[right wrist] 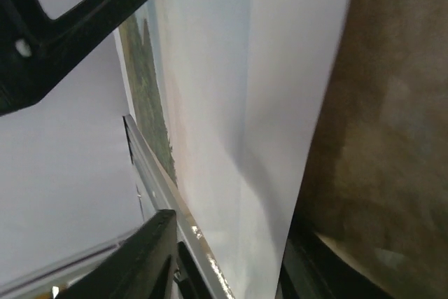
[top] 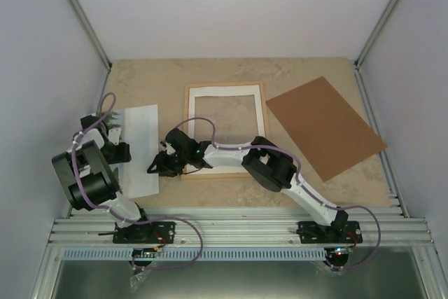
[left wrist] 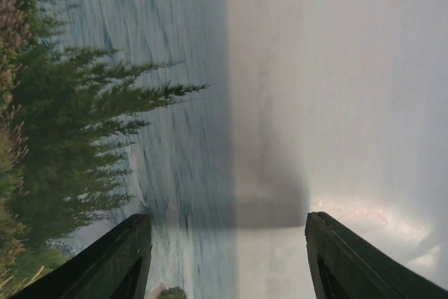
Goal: Put the photo into the frame
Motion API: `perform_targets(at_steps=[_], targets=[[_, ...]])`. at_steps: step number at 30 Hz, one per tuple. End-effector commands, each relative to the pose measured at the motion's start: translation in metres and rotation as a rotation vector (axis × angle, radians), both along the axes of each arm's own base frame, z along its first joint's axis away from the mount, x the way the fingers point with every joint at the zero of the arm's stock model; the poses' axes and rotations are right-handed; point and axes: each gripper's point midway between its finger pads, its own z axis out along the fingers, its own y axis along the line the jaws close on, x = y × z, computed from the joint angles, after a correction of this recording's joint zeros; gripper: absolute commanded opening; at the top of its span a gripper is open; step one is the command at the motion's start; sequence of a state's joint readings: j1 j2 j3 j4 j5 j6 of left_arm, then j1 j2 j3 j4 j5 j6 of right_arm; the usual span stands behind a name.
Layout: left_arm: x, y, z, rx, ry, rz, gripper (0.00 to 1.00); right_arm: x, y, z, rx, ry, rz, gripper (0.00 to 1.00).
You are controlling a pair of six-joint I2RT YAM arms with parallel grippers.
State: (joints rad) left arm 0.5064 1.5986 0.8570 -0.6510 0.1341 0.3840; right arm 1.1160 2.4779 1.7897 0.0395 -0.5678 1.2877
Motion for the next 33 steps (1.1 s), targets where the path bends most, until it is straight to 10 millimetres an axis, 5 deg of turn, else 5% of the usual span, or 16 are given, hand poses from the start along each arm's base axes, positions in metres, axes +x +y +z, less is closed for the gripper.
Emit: perform_targets(at_steps=[1,7,13,21,26,33], targets=[[-0.020,-0.013,-0.025,-0.056,0.071,0.004,0.63,0.000,-0.002,-0.042,-0.062,0.024,-0.038,0.34],[-0.005,-0.016,-0.003,-0.083,-0.004,-0.012,0.66,0.027,0.006,0.016,0.065,-0.154,-0.002,0.01],[0.043,-0.019,0.088,-0.144,-0.229,-0.015,0.84,0.072,-0.011,0.101,0.189,-0.356,-0.020,0.00],[0.088,-0.022,0.232,-0.168,-0.562,-0.027,0.99,0.116,-0.071,0.193,0.268,-0.624,-0.026,0.00],[0.106,-0.054,0.287,-0.236,-0.685,-0.082,0.99,0.140,-0.122,0.226,0.190,-0.851,-0.028,0.01],[0.130,-0.114,0.342,-0.307,-0.793,-0.121,0.99,0.138,-0.185,0.262,0.146,-1.148,0.096,0.00]])
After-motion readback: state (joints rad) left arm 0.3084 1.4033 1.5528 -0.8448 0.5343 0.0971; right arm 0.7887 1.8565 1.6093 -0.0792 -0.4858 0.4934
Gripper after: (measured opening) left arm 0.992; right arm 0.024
